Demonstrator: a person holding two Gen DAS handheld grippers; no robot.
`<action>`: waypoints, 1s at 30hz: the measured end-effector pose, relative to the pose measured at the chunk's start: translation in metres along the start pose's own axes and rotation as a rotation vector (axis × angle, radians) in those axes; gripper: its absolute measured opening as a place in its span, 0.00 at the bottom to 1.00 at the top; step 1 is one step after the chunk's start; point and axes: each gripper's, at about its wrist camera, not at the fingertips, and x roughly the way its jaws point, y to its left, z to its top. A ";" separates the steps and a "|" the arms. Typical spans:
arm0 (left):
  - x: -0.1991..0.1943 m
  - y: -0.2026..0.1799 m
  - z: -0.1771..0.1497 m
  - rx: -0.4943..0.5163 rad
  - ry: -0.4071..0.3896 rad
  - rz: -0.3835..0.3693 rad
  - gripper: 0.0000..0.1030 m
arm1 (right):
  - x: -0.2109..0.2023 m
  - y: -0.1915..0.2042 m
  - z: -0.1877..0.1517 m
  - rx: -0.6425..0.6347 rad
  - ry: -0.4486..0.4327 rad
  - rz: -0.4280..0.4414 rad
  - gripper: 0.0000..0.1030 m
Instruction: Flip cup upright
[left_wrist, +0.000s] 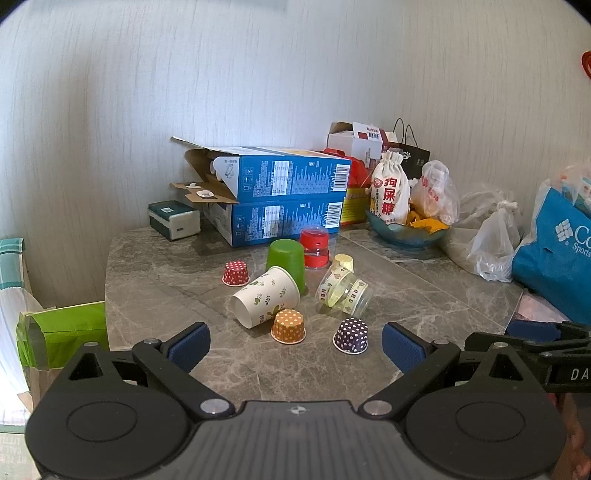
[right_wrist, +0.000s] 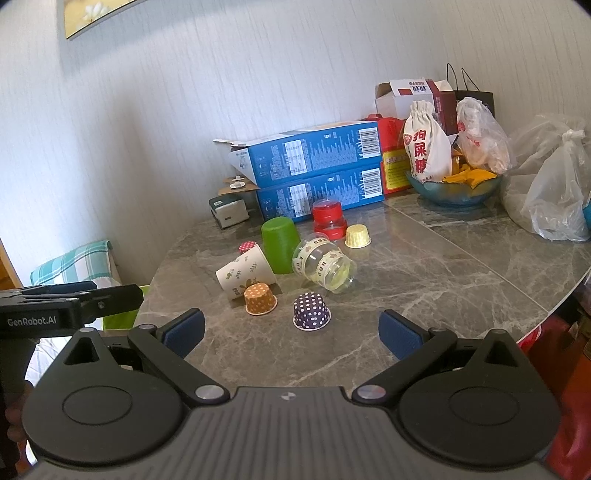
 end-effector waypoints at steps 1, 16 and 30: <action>0.000 0.000 0.000 0.000 -0.001 0.001 0.98 | 0.000 0.000 0.000 0.001 0.000 0.001 0.98; 0.000 0.001 0.000 0.001 0.002 0.005 0.98 | 0.001 -0.001 0.000 0.000 0.002 0.002 0.99; 0.003 -0.001 0.000 0.003 0.008 0.005 0.98 | 0.003 -0.003 0.000 0.003 0.009 0.002 0.99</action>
